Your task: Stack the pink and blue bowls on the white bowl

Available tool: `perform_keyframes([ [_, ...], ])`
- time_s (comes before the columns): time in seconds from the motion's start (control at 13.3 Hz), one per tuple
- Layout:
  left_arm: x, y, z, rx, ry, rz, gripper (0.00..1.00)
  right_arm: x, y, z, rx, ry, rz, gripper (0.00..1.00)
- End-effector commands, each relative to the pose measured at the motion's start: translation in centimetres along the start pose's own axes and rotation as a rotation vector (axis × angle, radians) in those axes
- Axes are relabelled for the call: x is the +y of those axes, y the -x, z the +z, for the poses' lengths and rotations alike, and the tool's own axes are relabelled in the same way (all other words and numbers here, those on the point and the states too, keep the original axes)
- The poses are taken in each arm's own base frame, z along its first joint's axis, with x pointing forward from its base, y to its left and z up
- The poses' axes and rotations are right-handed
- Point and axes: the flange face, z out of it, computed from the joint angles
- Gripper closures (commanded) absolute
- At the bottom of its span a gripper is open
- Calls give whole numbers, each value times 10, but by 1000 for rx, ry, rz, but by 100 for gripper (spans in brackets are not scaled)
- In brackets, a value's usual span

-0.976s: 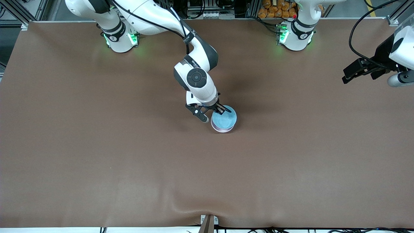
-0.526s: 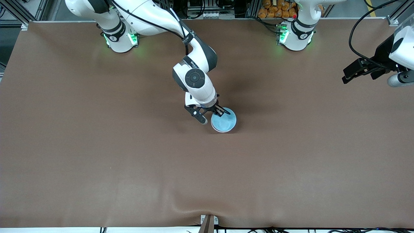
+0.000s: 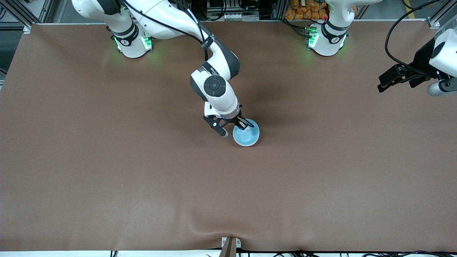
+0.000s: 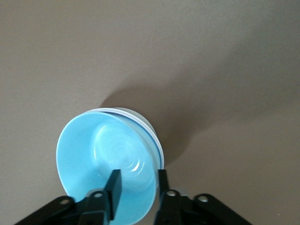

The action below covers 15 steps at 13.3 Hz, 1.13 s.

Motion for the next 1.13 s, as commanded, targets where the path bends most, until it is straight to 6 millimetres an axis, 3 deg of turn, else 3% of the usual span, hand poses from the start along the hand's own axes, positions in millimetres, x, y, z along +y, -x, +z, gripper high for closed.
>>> perform_keyframes([
  [0.0,0,5,-4,5,16,24,0,-3,-6,-21,13,-13,14,0],
  [0.15,1,6,-5,6,17,25,0,-9,-30,-57,24,-36,17,0],
  [0.3,-1,5,-5,6,17,22,0,-6,-56,-97,38,-17,-106,0],
  [0.45,-1,5,-5,6,17,22,0,4,-99,-145,31,10,-213,0],
  [0.6,-1,5,-4,5,18,22,0,28,-149,-194,2,64,-322,0],
  [0.9,-2,4,-5,9,17,28,0,97,-253,-289,-64,114,-505,0],
  [1.05,-2,4,-6,12,20,27,0,135,-292,-321,-93,129,-564,0],
])
